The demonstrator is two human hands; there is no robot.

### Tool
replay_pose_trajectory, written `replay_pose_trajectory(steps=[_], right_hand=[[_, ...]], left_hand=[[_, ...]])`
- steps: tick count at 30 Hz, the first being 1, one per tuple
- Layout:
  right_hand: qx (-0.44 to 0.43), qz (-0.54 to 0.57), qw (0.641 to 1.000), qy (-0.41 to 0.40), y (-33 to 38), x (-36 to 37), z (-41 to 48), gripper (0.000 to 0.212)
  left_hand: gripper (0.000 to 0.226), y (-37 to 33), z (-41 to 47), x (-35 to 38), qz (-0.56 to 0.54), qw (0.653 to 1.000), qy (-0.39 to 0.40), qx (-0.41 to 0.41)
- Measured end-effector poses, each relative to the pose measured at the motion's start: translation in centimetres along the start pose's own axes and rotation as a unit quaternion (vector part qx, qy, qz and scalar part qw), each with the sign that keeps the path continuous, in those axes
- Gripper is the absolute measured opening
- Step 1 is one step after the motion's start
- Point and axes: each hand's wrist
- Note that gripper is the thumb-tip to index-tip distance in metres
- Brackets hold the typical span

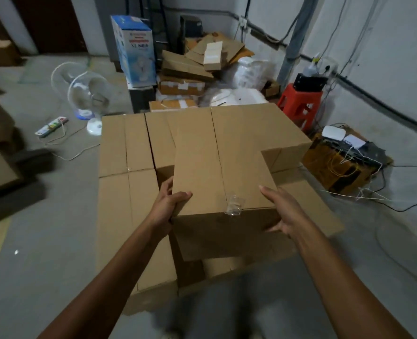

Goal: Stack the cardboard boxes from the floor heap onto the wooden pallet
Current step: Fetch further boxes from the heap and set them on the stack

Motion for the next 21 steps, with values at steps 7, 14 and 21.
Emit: replay_pose_trajectory(steps=[7, 14, 21], right_hand=[[0.04, -0.084, 0.994, 0.061, -1.1, -4.5, 4.2, 0.059], [0.089, -0.098, 0.983, 0.125, -5.8, -7.0, 8.9, 0.061], [0.088, -0.098, 0.98, 0.15, -11.8, -5.1, 14.0, 0.059]], left_hand=[[0.045, 2.6, -3.8, 6.0, -0.002, 0.991, -0.125, -0.037], [0.027, 7.9, -6.9, 8.6, 0.037, 0.948, -0.308, -0.077], [0.033, 14.6, -7.0, 6.7, -0.136, 0.788, -0.572, -0.182]])
Point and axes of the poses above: each hand's wrist, its own z-axis towards the middle knuckle, its own x-axis out of the palm, y = z × x, and after that the axes turned 15 degrees about x, right-handed
